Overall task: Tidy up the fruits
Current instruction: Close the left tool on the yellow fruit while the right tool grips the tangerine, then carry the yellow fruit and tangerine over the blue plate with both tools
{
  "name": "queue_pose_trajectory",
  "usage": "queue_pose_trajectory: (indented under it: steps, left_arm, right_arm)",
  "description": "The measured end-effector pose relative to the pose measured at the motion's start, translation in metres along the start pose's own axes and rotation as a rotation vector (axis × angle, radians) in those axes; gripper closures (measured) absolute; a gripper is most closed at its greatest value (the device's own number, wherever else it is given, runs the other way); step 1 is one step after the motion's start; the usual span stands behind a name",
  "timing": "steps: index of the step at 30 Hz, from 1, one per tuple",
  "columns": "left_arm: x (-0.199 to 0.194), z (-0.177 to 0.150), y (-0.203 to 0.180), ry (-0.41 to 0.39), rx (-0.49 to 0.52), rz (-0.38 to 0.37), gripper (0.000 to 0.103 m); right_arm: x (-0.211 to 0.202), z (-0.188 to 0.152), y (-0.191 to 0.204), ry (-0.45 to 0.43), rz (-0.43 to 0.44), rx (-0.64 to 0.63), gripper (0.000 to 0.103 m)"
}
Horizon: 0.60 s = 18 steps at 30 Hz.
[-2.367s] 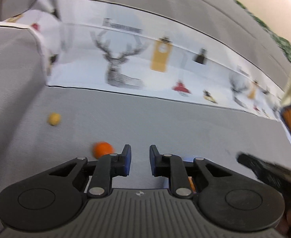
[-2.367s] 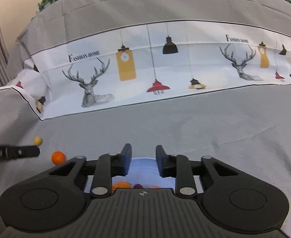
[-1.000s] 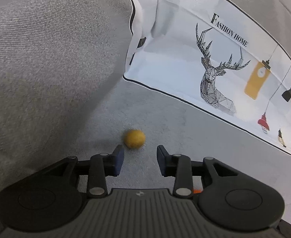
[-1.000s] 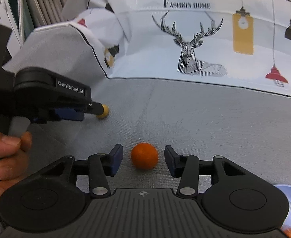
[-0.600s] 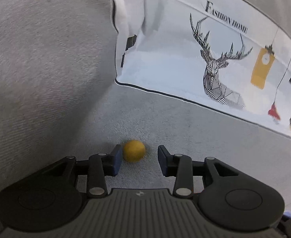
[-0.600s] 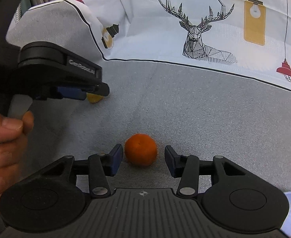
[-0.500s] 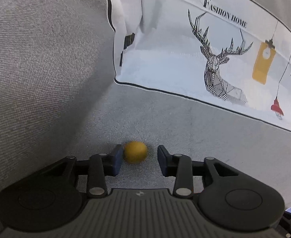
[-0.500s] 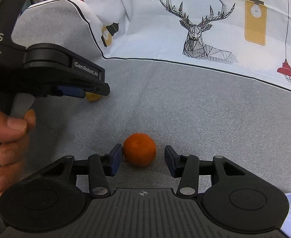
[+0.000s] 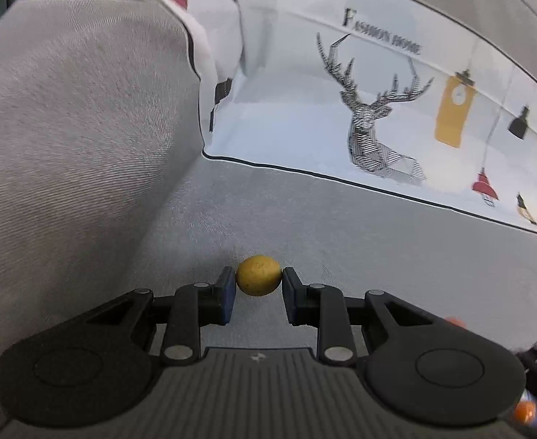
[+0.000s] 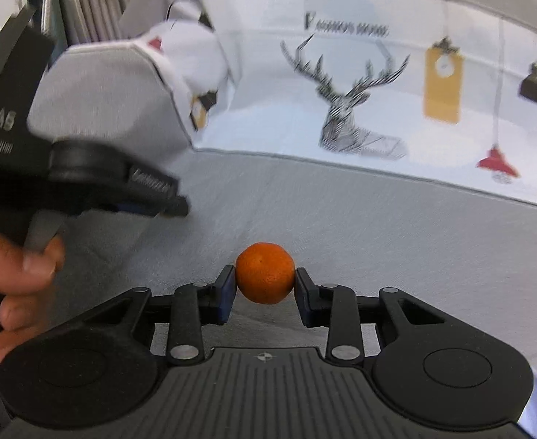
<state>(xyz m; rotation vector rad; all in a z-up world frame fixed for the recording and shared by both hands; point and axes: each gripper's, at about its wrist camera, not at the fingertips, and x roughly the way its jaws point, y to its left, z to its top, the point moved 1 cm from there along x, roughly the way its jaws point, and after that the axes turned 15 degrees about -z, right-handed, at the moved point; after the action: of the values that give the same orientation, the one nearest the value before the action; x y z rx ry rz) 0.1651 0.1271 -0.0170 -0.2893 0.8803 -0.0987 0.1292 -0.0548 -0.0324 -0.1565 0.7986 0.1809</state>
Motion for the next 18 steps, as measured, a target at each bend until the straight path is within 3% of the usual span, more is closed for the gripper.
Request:
queue_pose_trajectory:
  steps: [9, 14, 18]
  left_arm:
    - [-0.046, -0.030, -0.021, -0.007, 0.001, -0.028, 0.073]
    - [-0.064, -0.044, -0.032, -0.012, 0.019, -0.044, 0.073]
    - [-0.072, -0.061, -0.052, 0.002, 0.031, -0.097, 0.073]
  right_arm:
    - [-0.092, -0.009, -0.058, -0.111, -0.072, 0.101, 0.068]
    - [-0.139, -0.034, -0.104, -0.161, -0.117, 0.179, 0.068]
    - [-0.154, -0.063, -0.148, -0.142, -0.164, 0.297, 0.068]
